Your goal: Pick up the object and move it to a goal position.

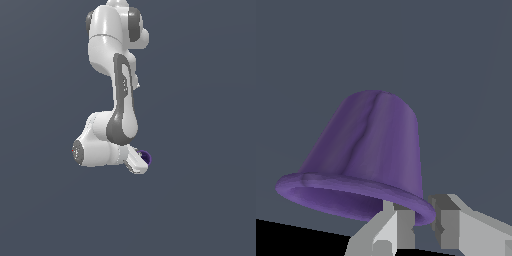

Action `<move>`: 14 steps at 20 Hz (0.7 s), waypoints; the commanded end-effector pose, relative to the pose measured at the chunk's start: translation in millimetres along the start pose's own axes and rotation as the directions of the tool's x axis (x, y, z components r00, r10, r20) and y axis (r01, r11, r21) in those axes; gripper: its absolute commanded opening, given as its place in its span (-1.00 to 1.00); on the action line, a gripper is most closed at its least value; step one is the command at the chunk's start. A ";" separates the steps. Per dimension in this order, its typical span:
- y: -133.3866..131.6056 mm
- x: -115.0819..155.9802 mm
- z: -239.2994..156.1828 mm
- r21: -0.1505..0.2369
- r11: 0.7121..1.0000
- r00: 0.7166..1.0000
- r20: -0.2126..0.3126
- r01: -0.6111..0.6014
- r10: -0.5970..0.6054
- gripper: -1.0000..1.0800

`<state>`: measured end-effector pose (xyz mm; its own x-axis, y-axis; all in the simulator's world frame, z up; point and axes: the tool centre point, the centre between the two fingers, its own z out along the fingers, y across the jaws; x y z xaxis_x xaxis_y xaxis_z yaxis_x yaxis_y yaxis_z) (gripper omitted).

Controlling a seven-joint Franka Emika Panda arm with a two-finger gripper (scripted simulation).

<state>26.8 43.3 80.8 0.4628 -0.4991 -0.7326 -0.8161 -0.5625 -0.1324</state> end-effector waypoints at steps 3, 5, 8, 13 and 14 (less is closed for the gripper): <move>9.5 -16.5 2.0 0.001 1.000 1.000 -0.002 0.001 -0.001 -1.00; 14.6 -24.8 3.4 0.001 1.000 1.000 -0.002 0.001 -0.001 -1.00; 22.9 -37.9 5.6 0.000 1.000 1.000 -0.002 0.000 0.000 -1.00; 37.7 -61.9 9.6 0.000 1.000 1.000 -0.002 0.000 0.000 -1.00; 40.8 -67.0 10.5 0.000 1.000 1.000 -0.002 0.000 0.000 -1.00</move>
<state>-33.5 58.6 112.6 0.4627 -0.5001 -0.7320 -0.8163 -0.5624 -0.1318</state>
